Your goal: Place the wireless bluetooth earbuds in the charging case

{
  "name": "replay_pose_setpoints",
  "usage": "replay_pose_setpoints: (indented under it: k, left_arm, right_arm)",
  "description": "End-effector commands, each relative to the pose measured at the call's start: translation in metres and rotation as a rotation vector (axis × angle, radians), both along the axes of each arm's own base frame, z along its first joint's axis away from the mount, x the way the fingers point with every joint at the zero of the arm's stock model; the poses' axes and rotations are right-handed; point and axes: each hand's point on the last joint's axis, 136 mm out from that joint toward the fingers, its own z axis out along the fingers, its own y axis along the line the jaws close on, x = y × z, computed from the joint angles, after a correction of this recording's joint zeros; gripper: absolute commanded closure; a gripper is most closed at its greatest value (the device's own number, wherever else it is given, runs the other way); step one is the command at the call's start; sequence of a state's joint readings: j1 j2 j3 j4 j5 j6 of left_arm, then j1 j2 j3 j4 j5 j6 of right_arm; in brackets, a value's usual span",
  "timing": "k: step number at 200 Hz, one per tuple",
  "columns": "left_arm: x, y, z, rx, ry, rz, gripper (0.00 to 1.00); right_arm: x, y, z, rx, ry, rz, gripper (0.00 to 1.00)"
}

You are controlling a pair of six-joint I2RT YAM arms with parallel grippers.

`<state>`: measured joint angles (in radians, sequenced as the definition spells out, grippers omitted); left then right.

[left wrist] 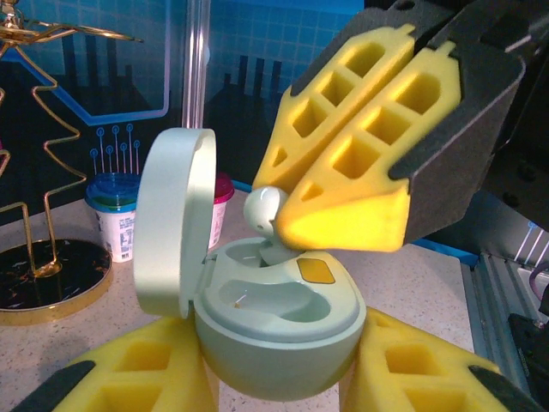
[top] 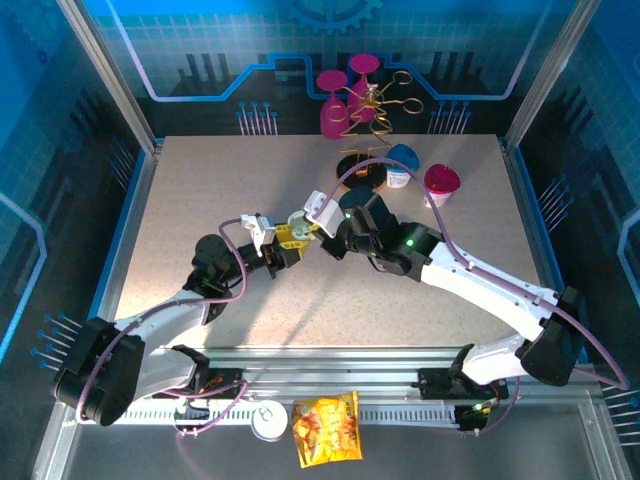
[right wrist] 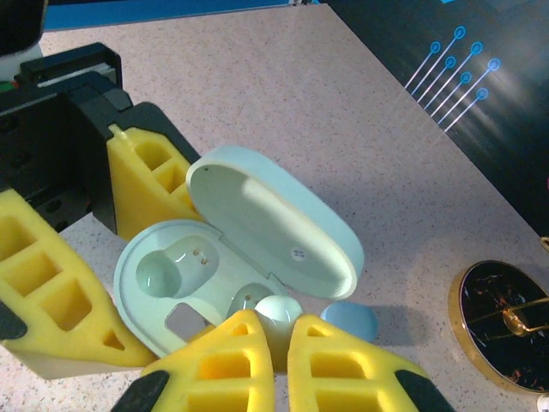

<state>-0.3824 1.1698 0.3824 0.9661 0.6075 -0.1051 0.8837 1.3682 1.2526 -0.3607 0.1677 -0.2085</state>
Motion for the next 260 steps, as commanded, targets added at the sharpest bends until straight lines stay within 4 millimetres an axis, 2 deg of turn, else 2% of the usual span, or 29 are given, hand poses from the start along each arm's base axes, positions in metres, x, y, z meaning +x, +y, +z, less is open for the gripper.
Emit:
replay_pose_setpoints:
  k: [1,24,36,65,96,116,144,170,194,210,228,247,260]
  left_arm:
    - [-0.005,0.002,0.008,-0.018,-0.039,-0.004,0.82]
    - [-0.005,0.001,0.008,-0.018,-0.037,-0.004,0.82]
    - [-0.005,0.001,0.009,-0.019,-0.039,-0.005,0.82]
    - [-0.005,0.001,0.010,-0.022,-0.040,-0.010,0.82]
    - [-0.006,0.001,0.008,-0.022,-0.037,-0.009,0.82]
    - [-0.005,0.001,0.007,-0.020,-0.038,-0.006,0.82]
    - [-0.004,0.002,0.006,-0.023,-0.042,0.003,0.82]
    - [-0.004,0.003,0.008,-0.036,-0.054,0.009,0.82]
    - [-0.005,0.004,0.012,-0.038,-0.065,0.012,0.82]
    - [-0.007,0.005,0.015,-0.041,-0.072,0.015,0.82]
    - [-0.009,0.006,0.022,-0.050,-0.090,0.018,0.82]
    - [-0.013,0.008,0.031,-0.069,-0.105,0.017,0.82]
    - [-0.017,0.010,0.040,-0.084,-0.120,0.014,0.82]
  right_arm:
    - [-0.012,0.007,0.009,-0.009,-0.004,0.063,0.93]
    - [-0.015,0.008,0.006,-0.033,0.000,0.075,0.93]
    - [-0.016,0.009,0.005,-0.038,0.004,0.082,0.90]
    - [-0.017,0.015,0.006,-0.040,0.012,0.089,0.71]
    - [-0.016,0.015,0.019,-0.001,-0.011,0.075,0.63]
    - [-0.017,0.013,0.028,0.036,-0.028,0.064,0.62]
    - [-0.021,0.007,0.050,0.148,-0.044,0.051,0.54]
    - [-0.018,-0.010,0.072,0.307,-0.048,0.011,0.47]
    - [-0.003,-0.041,0.077,0.462,-0.002,-0.075,0.45]
    - [0.012,-0.062,0.067,0.525,0.049,-0.162,0.45]
    - [0.031,-0.077,0.041,0.532,0.134,-0.259,0.44]
    - [0.047,-0.076,0.007,0.506,0.244,-0.323,0.44]
    - [0.055,-0.065,-0.016,0.489,0.325,-0.332,0.42]
